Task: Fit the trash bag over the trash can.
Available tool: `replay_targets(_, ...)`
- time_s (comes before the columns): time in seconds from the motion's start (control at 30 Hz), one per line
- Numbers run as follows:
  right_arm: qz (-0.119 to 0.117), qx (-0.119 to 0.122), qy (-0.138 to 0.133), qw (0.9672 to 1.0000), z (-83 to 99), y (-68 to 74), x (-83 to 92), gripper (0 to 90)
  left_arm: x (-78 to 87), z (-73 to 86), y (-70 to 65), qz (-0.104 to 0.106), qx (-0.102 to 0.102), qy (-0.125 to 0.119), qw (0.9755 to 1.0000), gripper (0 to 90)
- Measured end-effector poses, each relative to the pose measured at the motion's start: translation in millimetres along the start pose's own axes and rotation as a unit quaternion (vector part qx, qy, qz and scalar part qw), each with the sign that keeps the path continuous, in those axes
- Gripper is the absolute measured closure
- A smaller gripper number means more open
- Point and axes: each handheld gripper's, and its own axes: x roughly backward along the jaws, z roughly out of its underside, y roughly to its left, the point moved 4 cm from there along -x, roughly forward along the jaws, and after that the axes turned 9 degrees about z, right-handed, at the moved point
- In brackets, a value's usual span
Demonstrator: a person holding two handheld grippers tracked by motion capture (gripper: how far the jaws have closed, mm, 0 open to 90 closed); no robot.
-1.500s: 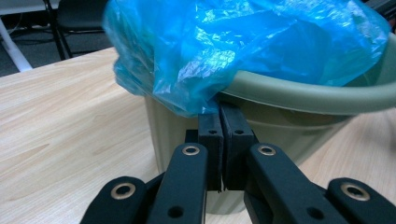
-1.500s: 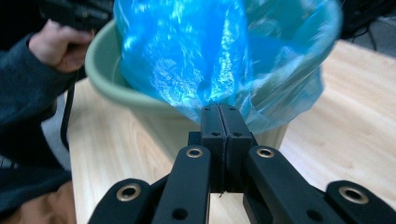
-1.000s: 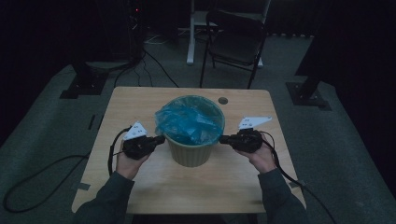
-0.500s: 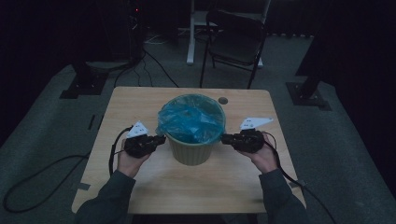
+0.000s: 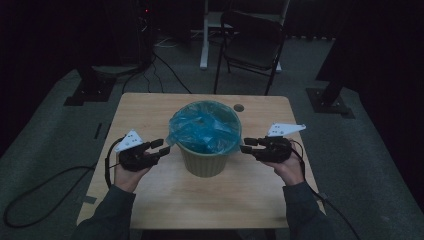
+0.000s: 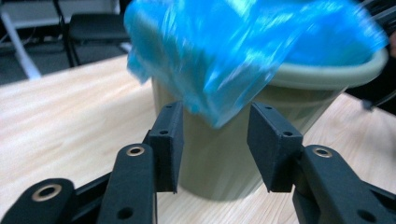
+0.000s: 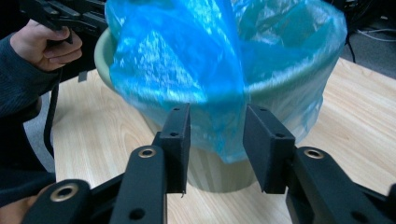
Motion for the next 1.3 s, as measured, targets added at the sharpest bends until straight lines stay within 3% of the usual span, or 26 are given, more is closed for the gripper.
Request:
replay_targets(0.2, 0.007, -0.016, -0.024, 0.9996, -13.0, -0.3, -3.2, 58.3, -0.9, -17.1, 1.1, 0.008, 0.005, -0.033, 0.9994, 51.8)
replay_targets(0.4, 0.025, -0.007, -0.012, 0.9996, -15.4, 2.9, -9.7, 61.8, -13.4, -19.2, -0.9, -0.004, -0.004, -0.012, 0.9999, 56.6)
replay_targets(0.6, 0.028, -0.005, -0.004, 0.9996, -15.7, 4.5, -10.8, 76.9, -16.7, -18.8, -3.1, -0.004, -0.008, 0.0, 1.0, 71.1)
replay_targets(0.63, 0.022, 0.0, -0.004, 0.9997, -15.7, 6.1, -9.9, 84.3, -16.5, -18.5, -4.6, -0.003, -0.012, 0.003, 0.9999, 79.6)
replay_targets(0.77, 0.011, 0.006, -0.003, 0.9999, -14.3, 10.7, -8.0, 88.7, -13.9, -14.8, -10.2, 0.003, -0.016, 0.008, 0.9998, 88.2)
replay_targets(1.03, -0.014, 0.011, 0.006, 0.9998, -5.9, 19.0, -10.1, 90.0, -13.6, 1.3, -18.4, 0.014, -0.009, 0.019, 0.9997, 89.7)
replay_targets(1.2, -0.034, 0.009, 0.011, 0.9993, 0.6, 21.6, -13.6, 90.0, -25.4, 12.3, -21.3, 0.028, -0.012, 0.044, 0.9986, 89.7)
replay_targets(1.3, -0.037, 0.017, 0.028, 0.9988, 5.6, 23.2, -16.4, 90.0, -33.5, 17.9, -24.1, 0.033, -0.018, 0.057, 0.9977, 89.7)
